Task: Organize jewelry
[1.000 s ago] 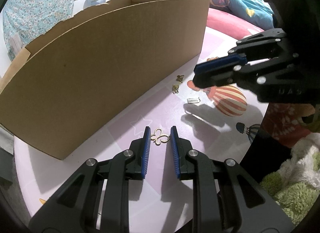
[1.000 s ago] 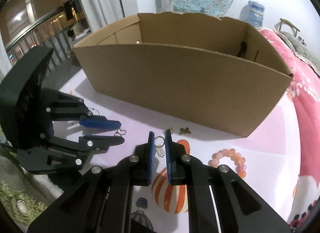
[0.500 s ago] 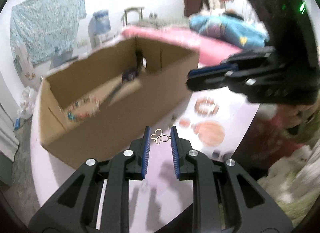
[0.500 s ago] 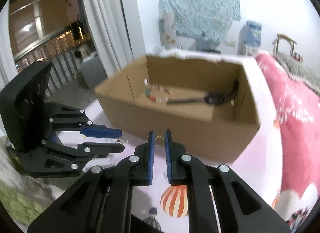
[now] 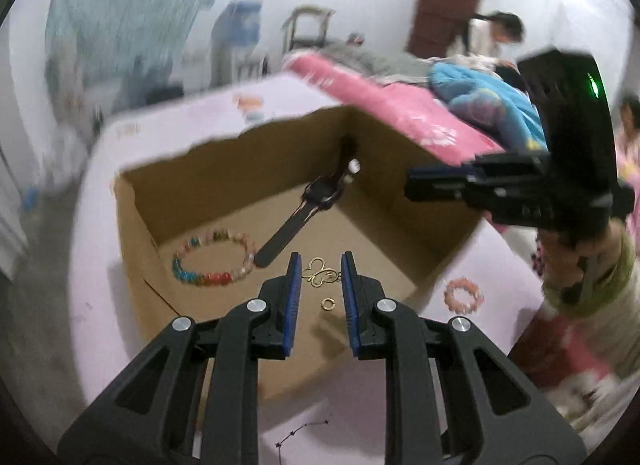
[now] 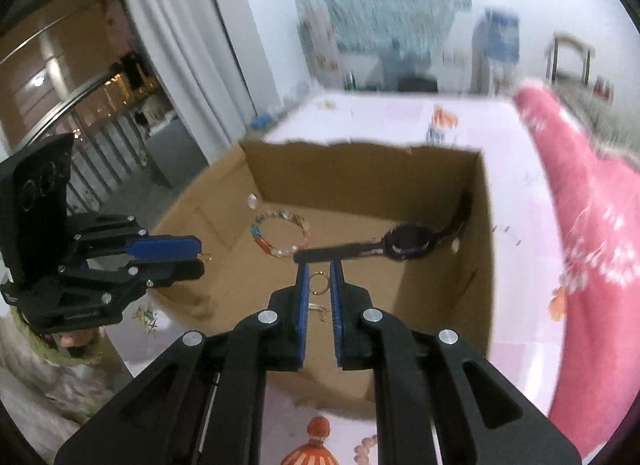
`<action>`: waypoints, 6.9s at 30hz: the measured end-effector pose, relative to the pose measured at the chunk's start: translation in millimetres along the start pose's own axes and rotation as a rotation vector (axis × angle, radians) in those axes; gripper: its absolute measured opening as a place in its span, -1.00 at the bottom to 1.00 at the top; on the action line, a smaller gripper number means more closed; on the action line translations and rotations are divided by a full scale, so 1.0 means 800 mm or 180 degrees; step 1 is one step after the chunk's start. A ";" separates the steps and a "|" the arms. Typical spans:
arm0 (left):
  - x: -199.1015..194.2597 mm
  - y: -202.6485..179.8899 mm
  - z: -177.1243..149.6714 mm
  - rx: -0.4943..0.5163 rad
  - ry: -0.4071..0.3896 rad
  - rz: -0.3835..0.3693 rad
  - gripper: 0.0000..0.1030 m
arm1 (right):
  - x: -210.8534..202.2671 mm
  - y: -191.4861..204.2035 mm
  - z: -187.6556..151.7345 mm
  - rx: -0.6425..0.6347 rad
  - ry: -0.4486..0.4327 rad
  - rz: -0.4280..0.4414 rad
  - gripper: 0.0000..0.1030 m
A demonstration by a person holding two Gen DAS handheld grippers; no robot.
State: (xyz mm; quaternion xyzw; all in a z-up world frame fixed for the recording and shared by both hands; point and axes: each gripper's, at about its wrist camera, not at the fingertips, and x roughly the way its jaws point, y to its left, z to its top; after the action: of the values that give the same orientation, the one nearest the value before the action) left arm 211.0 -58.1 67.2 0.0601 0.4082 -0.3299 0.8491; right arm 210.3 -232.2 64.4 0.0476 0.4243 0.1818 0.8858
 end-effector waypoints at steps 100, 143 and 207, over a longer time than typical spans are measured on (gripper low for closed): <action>0.066 -0.153 -0.148 0.0604 0.0079 -0.0057 -0.06 | -0.033 -0.006 -0.219 0.1081 0.0166 -0.0335 -0.18; 0.069 -0.111 -0.159 0.0377 0.0225 0.0456 -0.73 | -0.040 0.015 -0.206 0.0935 0.0018 -0.0348 -0.19; -0.099 -0.082 -0.111 0.0396 -0.0697 0.0389 -0.73 | -0.093 0.084 -0.092 -0.0159 -0.0758 -0.0261 -0.94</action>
State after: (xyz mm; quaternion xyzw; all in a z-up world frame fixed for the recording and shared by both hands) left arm 77.5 -35.2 77.6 0.1010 0.2873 -0.3069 0.9017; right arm 91.9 -201.9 88.6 0.0294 0.3130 0.1489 0.9375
